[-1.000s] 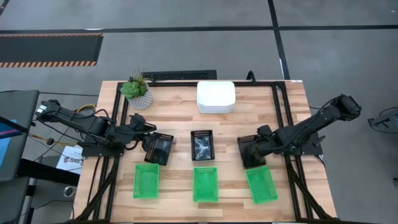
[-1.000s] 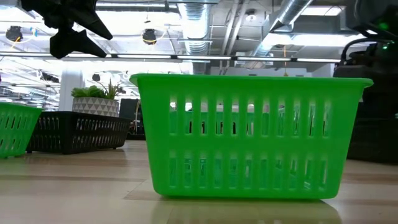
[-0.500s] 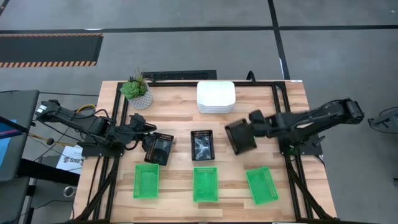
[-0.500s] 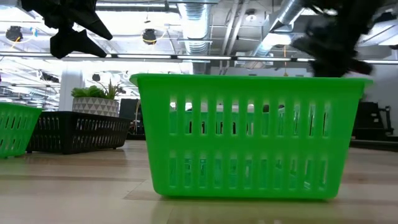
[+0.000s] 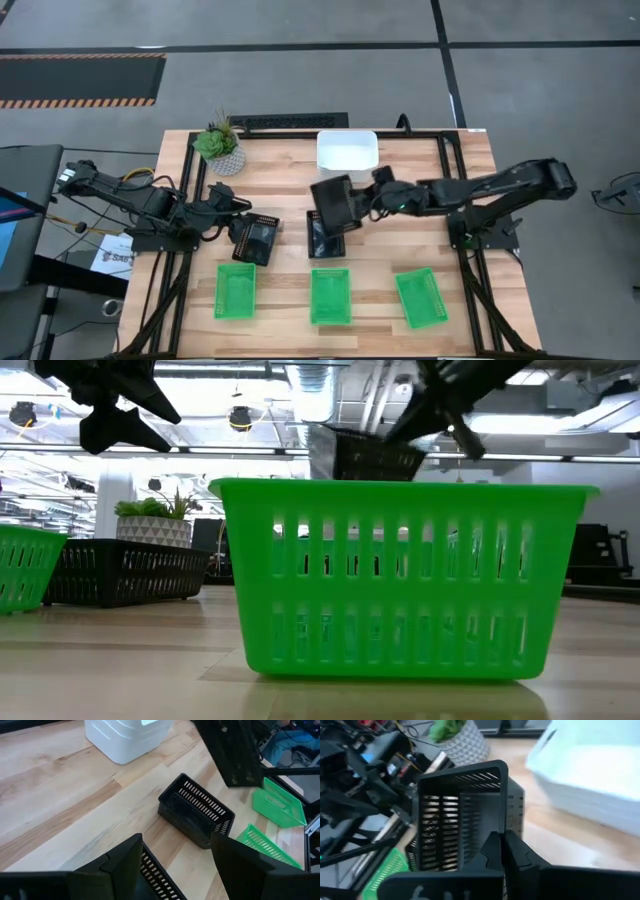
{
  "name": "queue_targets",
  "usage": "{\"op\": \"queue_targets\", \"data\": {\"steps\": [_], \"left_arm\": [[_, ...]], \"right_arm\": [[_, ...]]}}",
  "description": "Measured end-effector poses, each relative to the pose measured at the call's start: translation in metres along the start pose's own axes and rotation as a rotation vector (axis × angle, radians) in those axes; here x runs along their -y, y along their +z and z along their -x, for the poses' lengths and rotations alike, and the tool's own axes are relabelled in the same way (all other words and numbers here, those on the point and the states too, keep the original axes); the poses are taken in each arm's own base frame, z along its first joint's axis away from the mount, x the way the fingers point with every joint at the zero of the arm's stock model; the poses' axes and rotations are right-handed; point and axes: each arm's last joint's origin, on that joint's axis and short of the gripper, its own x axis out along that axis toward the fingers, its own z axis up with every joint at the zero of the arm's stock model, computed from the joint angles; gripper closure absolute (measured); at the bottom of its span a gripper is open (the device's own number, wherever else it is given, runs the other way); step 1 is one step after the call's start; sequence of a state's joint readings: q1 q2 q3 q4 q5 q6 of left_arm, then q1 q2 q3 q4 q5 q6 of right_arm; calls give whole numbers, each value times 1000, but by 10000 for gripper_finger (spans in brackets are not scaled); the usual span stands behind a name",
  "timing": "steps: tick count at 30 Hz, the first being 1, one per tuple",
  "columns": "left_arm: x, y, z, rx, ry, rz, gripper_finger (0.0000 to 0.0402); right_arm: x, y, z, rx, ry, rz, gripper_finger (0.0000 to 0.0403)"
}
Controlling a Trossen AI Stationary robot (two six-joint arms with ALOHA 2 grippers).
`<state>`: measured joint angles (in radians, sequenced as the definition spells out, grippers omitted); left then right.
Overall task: Stack baskets by color
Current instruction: Stack the right black bin on the middle black bin
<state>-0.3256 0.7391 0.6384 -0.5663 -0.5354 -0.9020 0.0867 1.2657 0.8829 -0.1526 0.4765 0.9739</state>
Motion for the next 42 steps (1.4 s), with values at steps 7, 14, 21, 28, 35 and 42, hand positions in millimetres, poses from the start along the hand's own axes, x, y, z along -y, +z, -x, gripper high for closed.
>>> {"op": "queue_targets", "data": {"steps": [7,14,21,28,35,42], "left_arm": [[0,0,0,1,-2,1,178],[0,0,0,1,-3,1,178],[0,0,0,3,-2,2,178],[0,0,0,5,0,1,178],[0,0,0,6,1,2,178],[0,0,0,8,2,1,178]], "right_arm": [[-4,-38,-30,-73,-34,-38,400],[-9,-57,-41,-69,-28,-123,397],[-17,-70,-37,1,-32,-186,397],[-9,-89,-49,-21,-96,-190,392],[-5,-99,-59,-59,-117,-205,375],[-4,-95,-58,-77,-110,-169,322]]}}
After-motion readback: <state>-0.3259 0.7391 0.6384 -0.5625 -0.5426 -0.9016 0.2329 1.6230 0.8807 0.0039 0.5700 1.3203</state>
